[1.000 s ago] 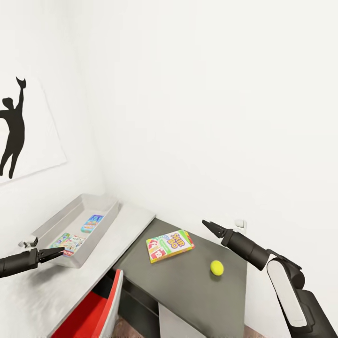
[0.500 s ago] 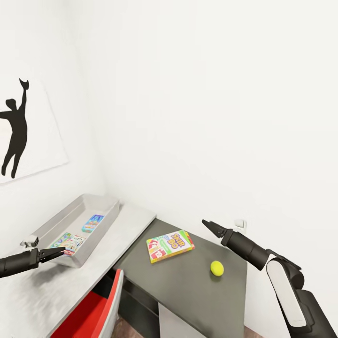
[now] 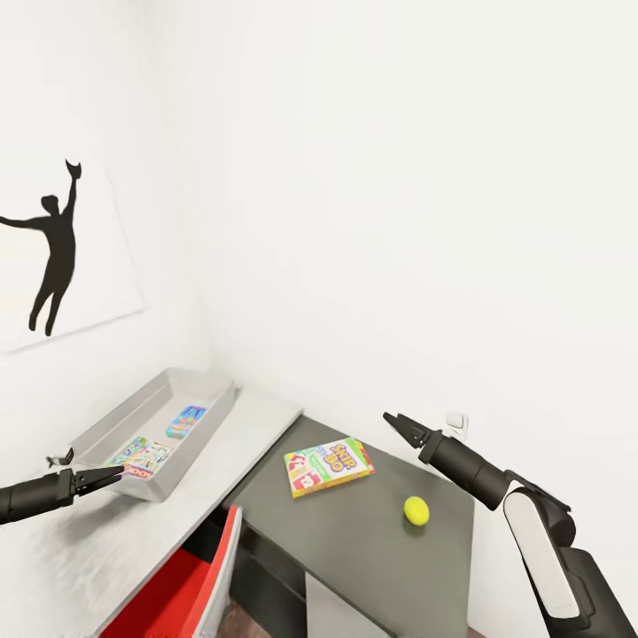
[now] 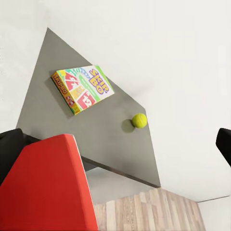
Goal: Put all the toys in the child's room - the three board games (two on the bed and one on the table), the two jigsaw puzzles on the table, and the tennis ball on the table - inside the toy box on the table in the child's room.
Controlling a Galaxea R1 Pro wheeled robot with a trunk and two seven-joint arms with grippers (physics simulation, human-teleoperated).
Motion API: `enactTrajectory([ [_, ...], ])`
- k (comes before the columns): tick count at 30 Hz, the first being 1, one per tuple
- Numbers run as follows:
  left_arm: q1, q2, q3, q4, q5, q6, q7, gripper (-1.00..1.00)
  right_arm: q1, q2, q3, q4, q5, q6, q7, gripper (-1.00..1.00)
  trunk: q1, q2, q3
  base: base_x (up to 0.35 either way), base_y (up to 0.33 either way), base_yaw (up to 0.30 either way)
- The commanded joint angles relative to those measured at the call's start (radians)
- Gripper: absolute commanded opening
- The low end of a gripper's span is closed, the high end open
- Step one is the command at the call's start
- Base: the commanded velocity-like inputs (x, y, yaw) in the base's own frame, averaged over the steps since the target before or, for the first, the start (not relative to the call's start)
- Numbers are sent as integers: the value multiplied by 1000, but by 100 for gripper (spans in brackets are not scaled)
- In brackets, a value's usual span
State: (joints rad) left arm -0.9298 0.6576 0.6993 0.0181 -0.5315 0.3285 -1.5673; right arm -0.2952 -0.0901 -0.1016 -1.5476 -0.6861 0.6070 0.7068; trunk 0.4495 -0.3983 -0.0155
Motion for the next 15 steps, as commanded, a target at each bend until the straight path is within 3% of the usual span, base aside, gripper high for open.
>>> enactTrajectory([
  [1,-1,0,8,2,-10,10,-3,100,0,0,-1,0,-6,7,2,100,0,-2,0,-104,0,75],
  [15,-1,0,8,0,-10,9,-3,100,0,0,-1,0,-6,5,9,100,0,-2,22,-79,5,89],
])
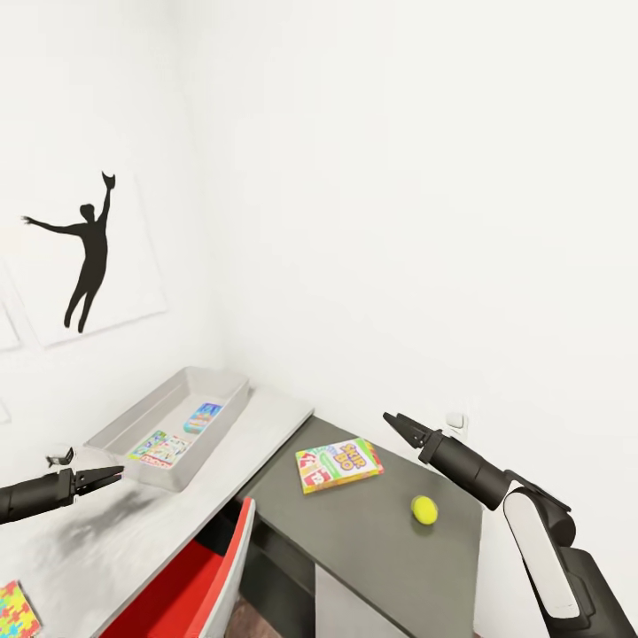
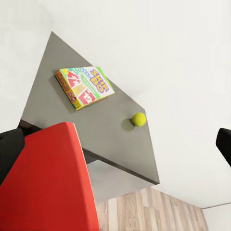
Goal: Put all the toys in the child's room - the three board games (two on the bed and one on the table), the two jigsaw puzzles on the table, and the tennis ball on the table - inside the toy box on the table in the child's room.
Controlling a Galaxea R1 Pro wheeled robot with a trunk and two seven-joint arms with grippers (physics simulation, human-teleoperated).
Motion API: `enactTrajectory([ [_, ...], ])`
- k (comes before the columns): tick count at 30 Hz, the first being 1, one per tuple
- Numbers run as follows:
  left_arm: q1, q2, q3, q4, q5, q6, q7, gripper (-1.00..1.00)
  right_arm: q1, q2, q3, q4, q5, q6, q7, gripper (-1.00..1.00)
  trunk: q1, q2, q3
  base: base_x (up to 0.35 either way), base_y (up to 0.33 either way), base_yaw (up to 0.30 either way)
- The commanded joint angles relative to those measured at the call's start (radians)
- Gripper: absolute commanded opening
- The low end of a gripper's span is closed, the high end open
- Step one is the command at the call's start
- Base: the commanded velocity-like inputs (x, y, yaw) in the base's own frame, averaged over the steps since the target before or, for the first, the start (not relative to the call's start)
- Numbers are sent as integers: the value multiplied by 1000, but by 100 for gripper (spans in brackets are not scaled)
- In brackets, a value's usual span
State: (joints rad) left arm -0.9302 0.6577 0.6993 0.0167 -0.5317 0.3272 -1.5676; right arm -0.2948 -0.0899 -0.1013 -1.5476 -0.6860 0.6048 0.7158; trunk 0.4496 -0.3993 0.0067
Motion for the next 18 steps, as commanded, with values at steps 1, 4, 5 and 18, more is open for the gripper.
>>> enactTrajectory([
  [1,-1,0,8,2,-10,11,-3,100,0,0,-1,0,-6,7,0,100,0,-1,1,-12,71,153],
  [4,-1,0,8,2,-10,11,-3,100,0,1,-1,0,-6,7,1,100,0,-1,5,-8,128,172],
  [5,-1,0,8,2,-10,11,-3,100,0,1,-1,0,-6,7,1,100,0,-1,7,-5,174,187],
  [18,-1,0,8,2,-10,10,-3,100,-1,2,1,0,-6,7,0,100,0,-1,21,-42,83,223],
])
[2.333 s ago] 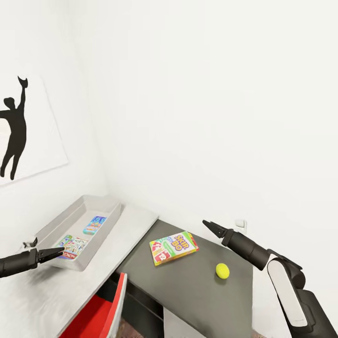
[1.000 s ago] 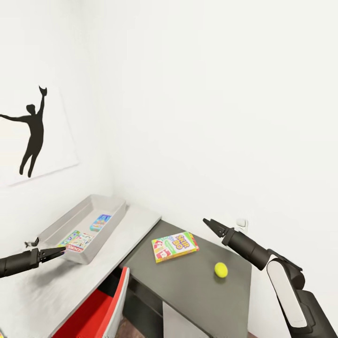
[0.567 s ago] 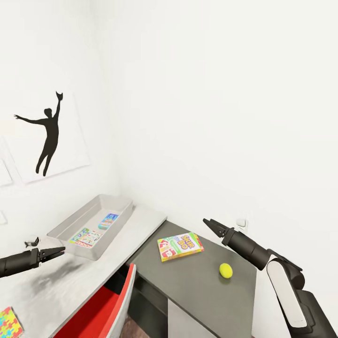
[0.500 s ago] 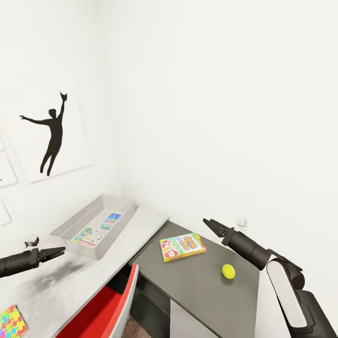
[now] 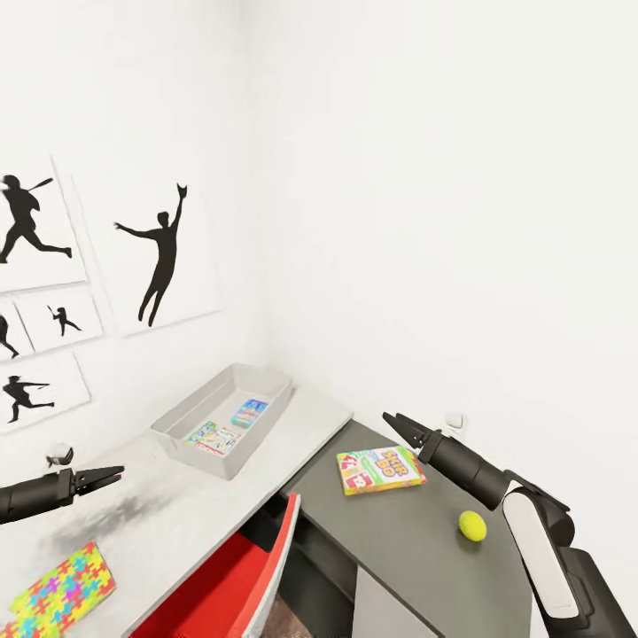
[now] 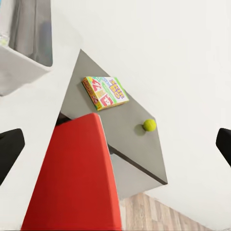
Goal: Put all the toys in the child's room - the three board games (two on the bed and one on the table), the two jigsaw puzzles on the table, and the tennis ball on the table - inside the toy box on the table in the child's room.
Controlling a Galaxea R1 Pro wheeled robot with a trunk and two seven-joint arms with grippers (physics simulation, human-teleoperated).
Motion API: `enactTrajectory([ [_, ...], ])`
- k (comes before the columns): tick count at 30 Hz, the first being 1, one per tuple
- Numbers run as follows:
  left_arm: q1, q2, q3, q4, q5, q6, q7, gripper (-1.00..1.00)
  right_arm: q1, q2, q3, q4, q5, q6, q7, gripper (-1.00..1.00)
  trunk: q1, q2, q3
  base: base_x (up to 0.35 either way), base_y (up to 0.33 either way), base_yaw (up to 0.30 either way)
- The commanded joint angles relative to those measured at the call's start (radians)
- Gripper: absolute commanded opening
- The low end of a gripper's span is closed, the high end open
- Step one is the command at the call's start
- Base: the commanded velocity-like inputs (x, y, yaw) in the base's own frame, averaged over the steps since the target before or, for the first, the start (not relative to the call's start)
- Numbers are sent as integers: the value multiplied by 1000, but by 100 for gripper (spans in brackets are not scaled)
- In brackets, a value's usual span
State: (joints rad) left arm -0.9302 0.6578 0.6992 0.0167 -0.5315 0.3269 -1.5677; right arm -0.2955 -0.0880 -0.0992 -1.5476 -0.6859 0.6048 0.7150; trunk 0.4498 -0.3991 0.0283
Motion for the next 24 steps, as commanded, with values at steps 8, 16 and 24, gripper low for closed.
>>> enactTrajectory([
  [8,-1,-1,7,2,-10,11,-3,100,0,2,0,0,-6,9,-2,100,0,-1,6,-221,103,250],
  [16,-1,-1,7,2,-10,11,-3,100,-1,4,4,-1,-5,14,-9,100,0,-1,10,-279,122,271],
  [24,-1,-1,7,2,-10,11,-3,100,-1,4,28,-2,-4,16,-13,100,0,-1,10,-198,113,283],
])
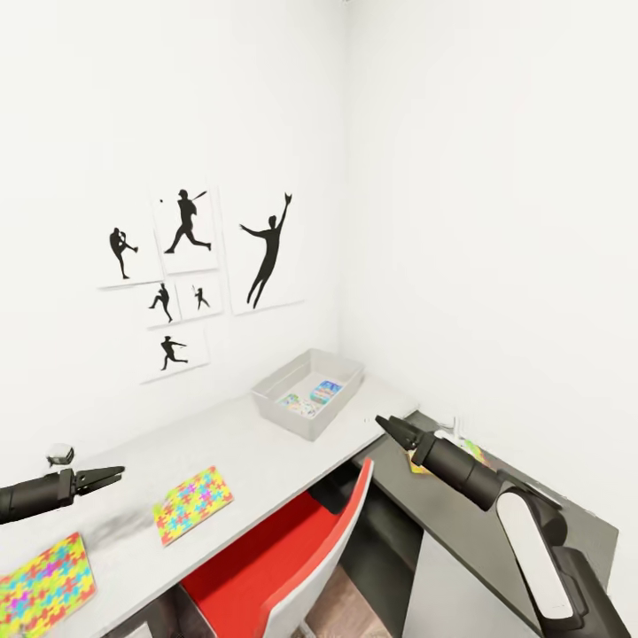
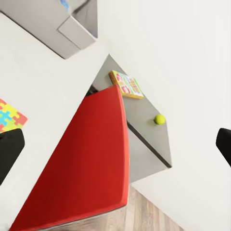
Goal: Put all the toys in the child's room - the three board games (two on the bed and one on the table), the two jigsaw puzzles on the table, and the tennis ball on the table - inside the toy box on the table in the child's room.
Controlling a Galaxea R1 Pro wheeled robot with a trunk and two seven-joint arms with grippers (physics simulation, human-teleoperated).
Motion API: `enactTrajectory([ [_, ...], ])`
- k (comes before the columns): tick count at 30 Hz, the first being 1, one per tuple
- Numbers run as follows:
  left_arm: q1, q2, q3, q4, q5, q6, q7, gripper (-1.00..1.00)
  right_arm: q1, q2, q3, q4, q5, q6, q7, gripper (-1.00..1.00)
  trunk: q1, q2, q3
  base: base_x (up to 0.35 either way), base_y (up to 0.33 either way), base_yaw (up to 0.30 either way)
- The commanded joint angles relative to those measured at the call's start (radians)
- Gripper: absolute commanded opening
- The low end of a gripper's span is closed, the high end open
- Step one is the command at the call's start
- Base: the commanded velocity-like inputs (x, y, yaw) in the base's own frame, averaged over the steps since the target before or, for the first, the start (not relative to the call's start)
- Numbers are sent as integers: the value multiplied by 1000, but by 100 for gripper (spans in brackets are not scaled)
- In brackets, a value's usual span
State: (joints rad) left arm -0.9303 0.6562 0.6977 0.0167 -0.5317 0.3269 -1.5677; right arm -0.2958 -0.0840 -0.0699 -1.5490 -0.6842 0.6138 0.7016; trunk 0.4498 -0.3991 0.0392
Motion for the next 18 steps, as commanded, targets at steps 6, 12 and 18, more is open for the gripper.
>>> enactTrajectory([
  [6,-1,0,9,2,-10,11,-3,100,0,0,9,0,-6,7,-2,100,0,-1,0,-121,175,286],
  [12,-1,0,8,2,-10,11,-3,100,0,0,11,0,-5,7,-2,100,0,-1,0,-39,154,287],
  [18,-1,0,9,2,-10,11,-3,100,0,0,11,0,-5,7,-2,100,0,-1,0,-8,41,287],
])
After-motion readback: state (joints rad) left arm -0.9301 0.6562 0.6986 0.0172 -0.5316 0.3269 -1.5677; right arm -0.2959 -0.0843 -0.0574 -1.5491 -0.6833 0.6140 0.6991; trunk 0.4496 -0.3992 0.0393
